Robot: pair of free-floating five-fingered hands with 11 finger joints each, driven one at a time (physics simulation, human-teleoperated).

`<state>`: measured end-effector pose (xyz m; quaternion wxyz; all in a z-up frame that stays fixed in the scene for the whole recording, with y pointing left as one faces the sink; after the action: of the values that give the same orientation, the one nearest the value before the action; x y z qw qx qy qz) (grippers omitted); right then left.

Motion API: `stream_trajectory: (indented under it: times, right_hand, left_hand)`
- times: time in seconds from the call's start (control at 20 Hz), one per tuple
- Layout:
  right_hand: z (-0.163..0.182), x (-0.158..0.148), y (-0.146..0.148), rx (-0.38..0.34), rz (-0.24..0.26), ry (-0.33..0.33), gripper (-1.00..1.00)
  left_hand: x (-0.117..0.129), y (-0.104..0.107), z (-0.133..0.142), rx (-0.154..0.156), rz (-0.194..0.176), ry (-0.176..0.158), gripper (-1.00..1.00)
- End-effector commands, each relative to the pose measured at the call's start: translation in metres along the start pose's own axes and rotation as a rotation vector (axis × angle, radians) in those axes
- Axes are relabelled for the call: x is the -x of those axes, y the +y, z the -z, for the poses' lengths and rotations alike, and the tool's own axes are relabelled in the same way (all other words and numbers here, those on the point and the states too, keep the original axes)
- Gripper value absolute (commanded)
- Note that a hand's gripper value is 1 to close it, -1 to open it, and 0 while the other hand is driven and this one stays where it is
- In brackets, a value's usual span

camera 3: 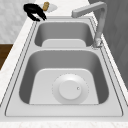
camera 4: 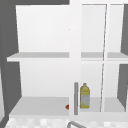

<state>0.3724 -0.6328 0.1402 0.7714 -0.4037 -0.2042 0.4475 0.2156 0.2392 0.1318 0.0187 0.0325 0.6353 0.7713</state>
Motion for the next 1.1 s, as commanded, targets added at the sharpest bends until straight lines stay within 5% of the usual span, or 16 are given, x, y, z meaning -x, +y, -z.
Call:
stream_trajectory:
  times: [0.0,0.55,1.05]
  right_hand:
    - [0.006,-0.004,-0.004,-0.049,-0.044,0.030,-1.00]
    - [0.020,0.004,0.001,-0.037,0.018,-0.019,-1.00]
    - [0.064,-0.004,0.020,-0.085,-0.028,0.017,-1.00]
  left_hand:
    - [0.000,0.000,0.000,0.000,0.000,0.000,0.00]
    - [0.000,0.000,0.000,0.000,0.000,0.000,0.00]
    - [0.000,0.000,0.000,0.000,0.000,0.000,0.00]
